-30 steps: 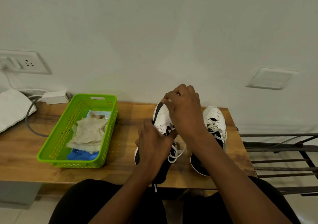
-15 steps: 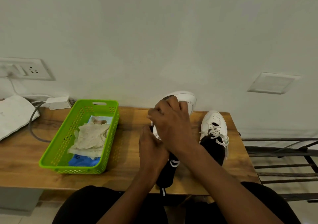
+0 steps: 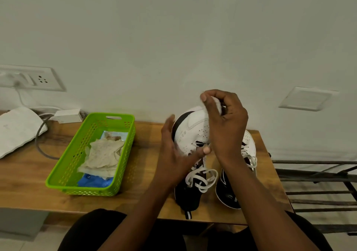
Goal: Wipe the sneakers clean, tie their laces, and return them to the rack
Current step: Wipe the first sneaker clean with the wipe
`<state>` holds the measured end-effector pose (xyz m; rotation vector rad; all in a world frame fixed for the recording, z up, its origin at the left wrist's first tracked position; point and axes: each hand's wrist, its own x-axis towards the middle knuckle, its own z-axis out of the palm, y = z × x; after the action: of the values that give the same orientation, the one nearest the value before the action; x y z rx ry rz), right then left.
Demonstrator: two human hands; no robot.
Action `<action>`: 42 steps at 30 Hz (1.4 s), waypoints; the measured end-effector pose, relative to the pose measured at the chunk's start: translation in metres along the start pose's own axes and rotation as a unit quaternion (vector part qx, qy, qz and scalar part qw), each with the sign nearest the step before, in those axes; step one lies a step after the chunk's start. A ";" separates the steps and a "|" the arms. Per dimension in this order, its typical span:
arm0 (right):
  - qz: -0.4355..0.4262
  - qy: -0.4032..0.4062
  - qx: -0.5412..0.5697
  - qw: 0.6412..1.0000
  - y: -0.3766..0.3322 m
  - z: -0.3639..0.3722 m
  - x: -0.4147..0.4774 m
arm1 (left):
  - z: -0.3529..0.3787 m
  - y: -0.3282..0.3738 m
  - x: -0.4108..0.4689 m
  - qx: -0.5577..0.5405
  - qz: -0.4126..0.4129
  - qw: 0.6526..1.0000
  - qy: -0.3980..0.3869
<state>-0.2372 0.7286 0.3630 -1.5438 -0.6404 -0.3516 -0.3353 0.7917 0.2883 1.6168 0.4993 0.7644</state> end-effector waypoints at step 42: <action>-0.227 -0.067 -0.239 0.942 0.011 0.015 -0.024 | -0.025 0.001 0.028 0.024 0.133 0.990 0.048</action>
<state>-0.2522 0.7390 0.3390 -1.8840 -1.0808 -0.8012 -0.3340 0.8281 0.2964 1.7175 0.3750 1.0394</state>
